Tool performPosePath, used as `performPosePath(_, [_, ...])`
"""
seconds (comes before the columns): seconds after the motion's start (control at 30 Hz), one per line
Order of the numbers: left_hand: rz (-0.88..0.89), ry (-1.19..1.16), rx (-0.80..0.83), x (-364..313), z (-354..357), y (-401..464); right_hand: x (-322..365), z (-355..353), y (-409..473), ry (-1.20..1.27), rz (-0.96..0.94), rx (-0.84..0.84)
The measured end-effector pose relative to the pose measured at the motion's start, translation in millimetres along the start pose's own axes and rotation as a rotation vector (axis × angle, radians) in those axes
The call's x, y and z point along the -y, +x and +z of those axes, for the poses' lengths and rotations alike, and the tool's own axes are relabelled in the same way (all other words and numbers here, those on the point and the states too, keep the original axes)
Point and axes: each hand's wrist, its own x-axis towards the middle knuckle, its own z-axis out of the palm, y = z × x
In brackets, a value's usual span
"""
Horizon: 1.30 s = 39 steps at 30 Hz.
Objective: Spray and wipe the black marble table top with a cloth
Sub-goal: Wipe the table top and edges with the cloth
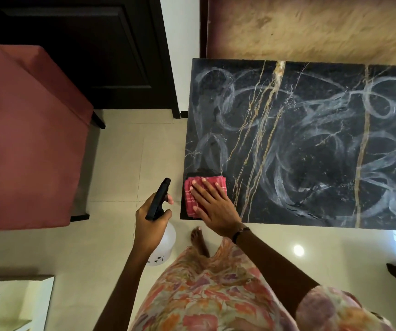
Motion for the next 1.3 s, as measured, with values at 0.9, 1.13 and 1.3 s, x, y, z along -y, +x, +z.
performPosePath(0.9, [-0.017, -0.005, -0.053, -31, 43, 44, -113, -23, 2, -0.063, -0.046, 0.009])
performPosePath(1.13, [-0.023, -0.013, -0.099, -31, 47, 49, -59, -33, 87, -0.009, 0.056, 0.011])
performPosePath(1.3, [-0.028, -0.009, -0.103, -33, 52, 54, -63, -16, 43, -0.034, -0.245, 0.081])
